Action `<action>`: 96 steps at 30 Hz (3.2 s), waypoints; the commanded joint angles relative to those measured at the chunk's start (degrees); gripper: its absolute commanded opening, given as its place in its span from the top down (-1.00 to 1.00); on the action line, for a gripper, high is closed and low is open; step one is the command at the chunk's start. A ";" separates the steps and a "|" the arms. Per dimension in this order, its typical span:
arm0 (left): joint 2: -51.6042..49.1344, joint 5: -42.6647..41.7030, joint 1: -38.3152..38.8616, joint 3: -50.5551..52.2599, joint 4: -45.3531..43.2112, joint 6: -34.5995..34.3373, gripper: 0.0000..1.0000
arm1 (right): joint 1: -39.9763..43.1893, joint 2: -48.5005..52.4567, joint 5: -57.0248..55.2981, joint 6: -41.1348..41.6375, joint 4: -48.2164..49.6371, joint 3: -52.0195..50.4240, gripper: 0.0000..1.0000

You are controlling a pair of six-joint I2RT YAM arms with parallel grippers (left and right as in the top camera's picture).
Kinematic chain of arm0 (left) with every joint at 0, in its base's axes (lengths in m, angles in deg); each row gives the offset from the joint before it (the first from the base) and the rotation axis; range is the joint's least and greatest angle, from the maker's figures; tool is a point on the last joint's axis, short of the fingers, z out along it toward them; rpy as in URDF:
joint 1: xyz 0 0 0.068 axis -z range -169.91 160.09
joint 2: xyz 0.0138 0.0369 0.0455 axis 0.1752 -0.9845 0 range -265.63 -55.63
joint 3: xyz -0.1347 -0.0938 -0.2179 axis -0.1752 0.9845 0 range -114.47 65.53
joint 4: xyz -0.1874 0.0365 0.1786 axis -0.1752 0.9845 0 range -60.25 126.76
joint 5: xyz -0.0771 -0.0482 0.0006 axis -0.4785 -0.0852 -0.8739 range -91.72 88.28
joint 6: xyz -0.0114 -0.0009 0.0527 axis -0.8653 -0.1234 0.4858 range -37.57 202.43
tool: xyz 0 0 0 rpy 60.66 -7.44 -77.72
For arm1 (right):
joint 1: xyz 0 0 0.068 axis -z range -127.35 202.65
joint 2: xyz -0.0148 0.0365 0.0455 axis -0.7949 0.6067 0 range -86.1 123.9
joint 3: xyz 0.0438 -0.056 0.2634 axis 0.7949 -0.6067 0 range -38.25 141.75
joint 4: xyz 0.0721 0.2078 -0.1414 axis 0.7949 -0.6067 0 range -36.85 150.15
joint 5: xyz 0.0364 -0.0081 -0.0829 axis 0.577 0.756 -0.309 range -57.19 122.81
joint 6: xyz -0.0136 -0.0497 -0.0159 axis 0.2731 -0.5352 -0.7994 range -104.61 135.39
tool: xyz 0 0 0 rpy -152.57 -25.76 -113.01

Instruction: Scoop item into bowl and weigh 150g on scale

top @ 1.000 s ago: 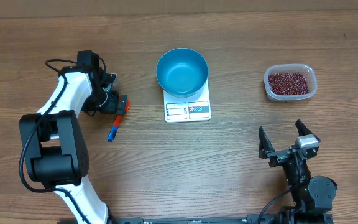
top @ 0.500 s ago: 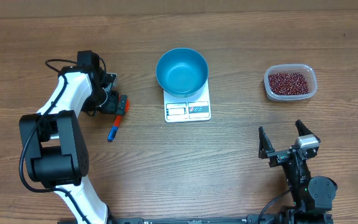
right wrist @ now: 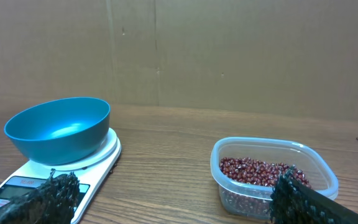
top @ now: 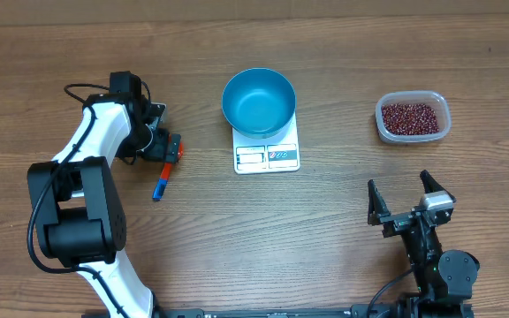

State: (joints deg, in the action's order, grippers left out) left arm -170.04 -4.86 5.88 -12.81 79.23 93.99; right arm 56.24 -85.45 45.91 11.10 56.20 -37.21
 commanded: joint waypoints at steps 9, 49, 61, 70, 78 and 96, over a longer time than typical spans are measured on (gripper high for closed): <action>-0.63 0.55 -0.37 0.42 -0.24 -0.83 -0.99 | -0.37 -0.48 -0.15 -0.09 0.24 -0.59 -1.00; -0.61 2.32 -0.33 -7.10 4.72 -0.83 -0.99 | -0.37 -0.48 -0.15 -0.09 0.24 -0.59 -1.00; -0.61 3.50 -0.33 -6.88 5.11 -0.83 -0.99 | -0.37 -0.48 -0.15 -0.07 0.24 -0.59 -1.00; -0.61 3.58 -0.33 -5.92 4.57 -0.83 -0.99 | -0.37 -0.48 -0.15 -0.09 0.24 -0.59 -1.00; -0.61 3.56 -0.33 -4.20 3.04 -0.83 -0.99 | -0.37 -0.48 -0.15 -0.07 0.24 -0.59 -1.00; -0.63 3.50 -0.33 -3.39 2.27 -0.83 -0.99 | -0.37 -0.48 -0.15 -0.09 0.24 -0.59 -1.00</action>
State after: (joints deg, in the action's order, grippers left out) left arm -170.08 -1.87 5.88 -17.21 81.74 93.96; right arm 56.24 -85.45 45.89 11.12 56.18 -37.21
